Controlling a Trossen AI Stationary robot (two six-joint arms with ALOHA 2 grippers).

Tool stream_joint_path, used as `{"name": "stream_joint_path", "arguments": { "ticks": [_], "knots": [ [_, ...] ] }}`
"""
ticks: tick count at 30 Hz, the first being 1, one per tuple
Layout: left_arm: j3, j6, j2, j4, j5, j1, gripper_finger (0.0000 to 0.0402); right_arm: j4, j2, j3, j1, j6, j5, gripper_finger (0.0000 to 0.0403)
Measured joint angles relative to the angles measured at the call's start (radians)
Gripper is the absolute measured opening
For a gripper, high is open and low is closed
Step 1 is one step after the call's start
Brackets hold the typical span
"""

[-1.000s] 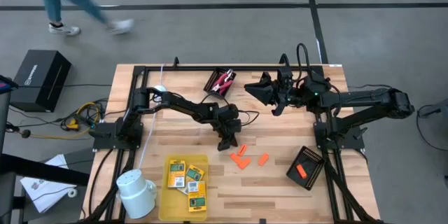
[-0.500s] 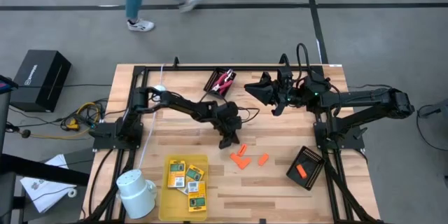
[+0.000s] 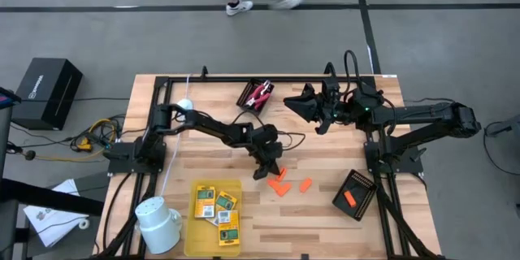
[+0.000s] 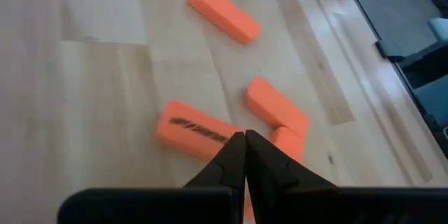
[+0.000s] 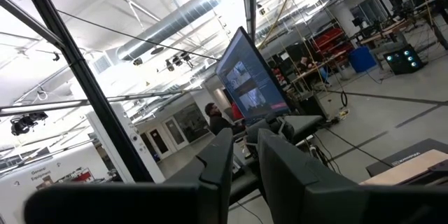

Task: Pick & Place School Supplies
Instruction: Put the orange eraser into the bottom black bin

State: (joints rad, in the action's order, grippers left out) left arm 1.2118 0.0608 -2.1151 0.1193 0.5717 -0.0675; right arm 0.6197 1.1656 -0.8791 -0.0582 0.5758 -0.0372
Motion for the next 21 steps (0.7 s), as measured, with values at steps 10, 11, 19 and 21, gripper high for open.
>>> {"name": "stream_joint_path", "arguments": {
  "ticks": [10, 11, 19, 21],
  "knots": [
    [0.002, 0.000, -0.001, 0.003, -0.048, -0.003, 0.0001, -0.001, 0.000, 0.000, 0.000, 0.000, 0.000, 0.0063],
    [0.002, 0.003, -0.003, 0.001, -0.048, -0.003, 0.0001, -0.001, 0.000, 0.000, 0.000, 0.000, 0.000, 0.0063],
    [0.002, 0.003, -0.003, 0.002, -0.044, 0.004, 0.0001, -0.001, 0.000, 0.000, 0.000, 0.000, 0.000, 0.0063],
    [0.002, 0.004, -0.009, 0.004, -0.043, 0.004, 0.0001, -0.001, 0.000, 0.000, 0.000, 0.000, 0.000, 0.0063]
  ]
}}
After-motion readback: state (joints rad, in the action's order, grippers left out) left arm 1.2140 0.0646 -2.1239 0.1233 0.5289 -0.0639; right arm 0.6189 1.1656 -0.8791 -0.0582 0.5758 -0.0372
